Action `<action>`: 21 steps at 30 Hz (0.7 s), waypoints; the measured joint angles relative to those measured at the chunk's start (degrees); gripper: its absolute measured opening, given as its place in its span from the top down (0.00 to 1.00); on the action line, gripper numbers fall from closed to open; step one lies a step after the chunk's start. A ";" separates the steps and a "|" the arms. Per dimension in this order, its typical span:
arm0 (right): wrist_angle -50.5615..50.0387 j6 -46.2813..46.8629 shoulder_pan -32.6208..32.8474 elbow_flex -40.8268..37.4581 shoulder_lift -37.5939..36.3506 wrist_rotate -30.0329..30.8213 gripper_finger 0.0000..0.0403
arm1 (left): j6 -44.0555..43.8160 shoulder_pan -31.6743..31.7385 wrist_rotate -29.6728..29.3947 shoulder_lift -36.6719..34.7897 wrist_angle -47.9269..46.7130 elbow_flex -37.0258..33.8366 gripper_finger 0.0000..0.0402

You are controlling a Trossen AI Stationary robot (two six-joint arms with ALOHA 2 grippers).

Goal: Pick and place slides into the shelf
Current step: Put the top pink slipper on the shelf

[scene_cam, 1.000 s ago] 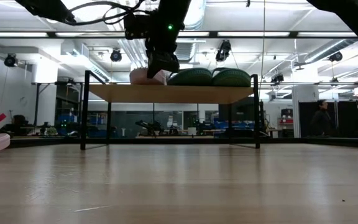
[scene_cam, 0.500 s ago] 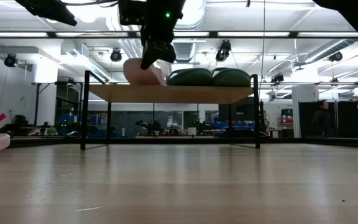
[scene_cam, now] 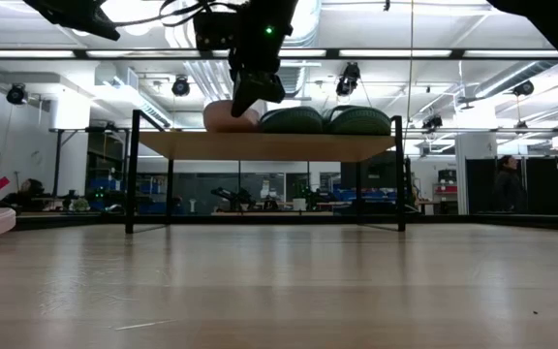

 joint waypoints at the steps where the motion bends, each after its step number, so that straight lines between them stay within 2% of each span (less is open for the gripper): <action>1: -0.01 0.08 0.01 0.00 -0.01 -0.03 0.92 | 0.00 0.00 0.00 0.00 0.00 0.00 0.43; 7: 0.05 0.52 0.01 0.00 -0.02 -0.63 0.92 | 0.00 0.00 0.00 0.00 0.00 0.00 0.43; 11: -0.79 1.87 -0.09 -0.02 -0.02 -3.84 0.92 | 0.00 0.00 0.00 0.00 0.00 0.00 0.43; 17: -2.29 2.65 -0.12 -0.02 -0.02 -4.09 0.92 | -0.02 0.00 0.01 0.00 0.00 0.00 0.43; 21: -2.46 2.45 -0.10 -0.02 -0.02 -4.15 0.87 | -0.02 0.00 0.02 0.00 0.00 0.00 0.43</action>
